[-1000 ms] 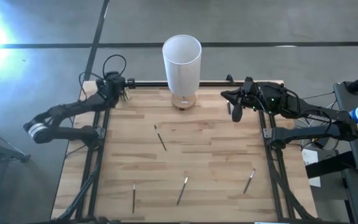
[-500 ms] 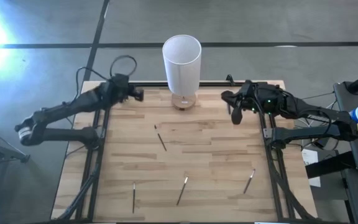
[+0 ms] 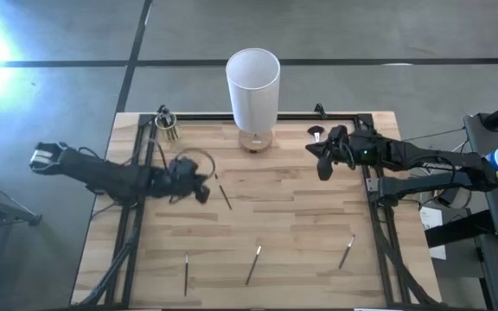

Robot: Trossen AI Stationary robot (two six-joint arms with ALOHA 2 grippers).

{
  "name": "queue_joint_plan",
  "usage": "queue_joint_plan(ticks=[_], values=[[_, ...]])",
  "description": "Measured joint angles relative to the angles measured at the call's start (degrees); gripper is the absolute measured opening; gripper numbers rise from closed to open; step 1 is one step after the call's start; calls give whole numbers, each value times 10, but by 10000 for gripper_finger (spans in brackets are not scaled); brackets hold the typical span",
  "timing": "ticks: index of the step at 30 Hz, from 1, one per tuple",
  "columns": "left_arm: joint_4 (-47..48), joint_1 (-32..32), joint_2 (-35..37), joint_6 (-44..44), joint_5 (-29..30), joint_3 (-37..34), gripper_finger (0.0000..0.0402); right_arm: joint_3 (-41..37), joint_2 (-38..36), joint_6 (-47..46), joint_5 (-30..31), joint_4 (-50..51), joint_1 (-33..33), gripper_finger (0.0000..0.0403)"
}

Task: Pick & Place Makeup Brushes
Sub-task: Put the eyeshadow brush into the makeup holder

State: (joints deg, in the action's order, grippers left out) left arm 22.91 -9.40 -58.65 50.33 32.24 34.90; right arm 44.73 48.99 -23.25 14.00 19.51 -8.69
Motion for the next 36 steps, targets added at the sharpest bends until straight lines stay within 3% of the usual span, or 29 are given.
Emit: queue_joint_plan(ticks=[4, 8, 15, 20, 25, 36], values=[[-1, -84, -27, 102, 15, -13, 0, -1, 16, -37, 48, -2, 48, 8], [0, -149, -68, 203, 17, -5, 0, -1, 43, -65, 57, -6, 75, 8], [54, -219, -183, 371, -7, 76, 0, -1, 88, -104, 54, -6, 83, 8], [153, -238, -271, 534, -105, 153, 0, -1, 96, -108, 21, -12, 83, 8], [160, -264, -330, 628, -199, 189, 2, -1, 93, -79, -21, -12, 83, 8], [210, -317, -360, 768, -237, 209, 76, -1, 88, -40, -38, -13, 83, 8]])
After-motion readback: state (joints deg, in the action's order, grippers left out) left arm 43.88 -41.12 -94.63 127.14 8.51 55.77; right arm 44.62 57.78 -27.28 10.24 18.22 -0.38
